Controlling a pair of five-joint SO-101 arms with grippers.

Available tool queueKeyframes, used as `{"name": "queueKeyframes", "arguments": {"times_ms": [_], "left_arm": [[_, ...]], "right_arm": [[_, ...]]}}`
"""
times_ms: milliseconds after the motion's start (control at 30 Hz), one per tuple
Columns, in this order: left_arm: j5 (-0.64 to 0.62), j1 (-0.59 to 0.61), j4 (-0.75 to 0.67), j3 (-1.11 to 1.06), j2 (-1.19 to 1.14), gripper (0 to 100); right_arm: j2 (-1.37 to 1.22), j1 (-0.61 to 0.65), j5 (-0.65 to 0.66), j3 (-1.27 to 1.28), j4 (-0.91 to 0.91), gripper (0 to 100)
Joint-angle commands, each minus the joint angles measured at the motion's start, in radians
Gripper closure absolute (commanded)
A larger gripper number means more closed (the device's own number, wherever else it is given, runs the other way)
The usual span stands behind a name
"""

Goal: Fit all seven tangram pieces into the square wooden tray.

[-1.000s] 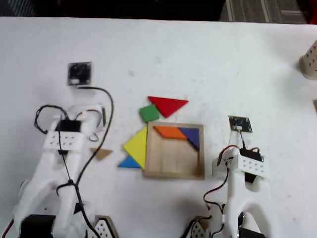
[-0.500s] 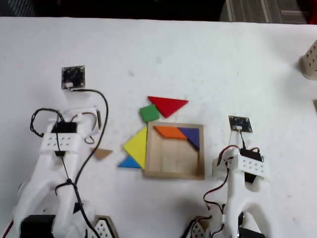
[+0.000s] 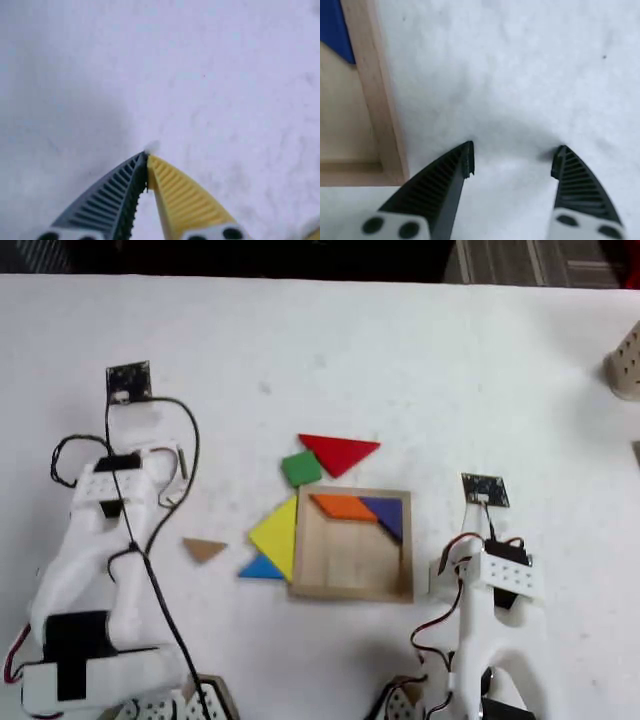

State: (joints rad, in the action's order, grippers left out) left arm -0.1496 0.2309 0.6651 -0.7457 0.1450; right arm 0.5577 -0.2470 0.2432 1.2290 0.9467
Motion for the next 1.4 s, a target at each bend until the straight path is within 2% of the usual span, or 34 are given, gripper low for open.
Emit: {"name": "queueKeyframes", "arguments": {"times_ms": [0, 500, 600, 800, 1267, 1367], "left_arm": [[-0.011, 0.012, 0.008, 0.068, -0.012, 97], [0.005, -0.079, 0.094, 0.069, -0.01, 97], [0.061, -0.096, 0.094, 0.066, -0.008, 93], [0.06, -0.147, 0.135, 0.064, -0.013, 80], [0.068, -0.209, 0.135, 0.026, -0.008, 80], [0.118, -0.208, 0.135, 0.017, -0.007, 80]], "right_arm": [[-0.01, -0.013, 0.012, -0.002, -0.033, 75.4], [-0.01, -0.012, 0.012, -0.002, -0.033, 75.4], [-0.01, -0.012, 0.012, -0.002, -0.033, 75.4], [-0.01, -0.012, 0.012, -0.002, -0.033, 75.4], [-0.01, -0.01, 0.012, -0.002, -0.033, 75.3], [-0.01, -0.01, 0.015, -0.002, -0.033, 75.3]]}}
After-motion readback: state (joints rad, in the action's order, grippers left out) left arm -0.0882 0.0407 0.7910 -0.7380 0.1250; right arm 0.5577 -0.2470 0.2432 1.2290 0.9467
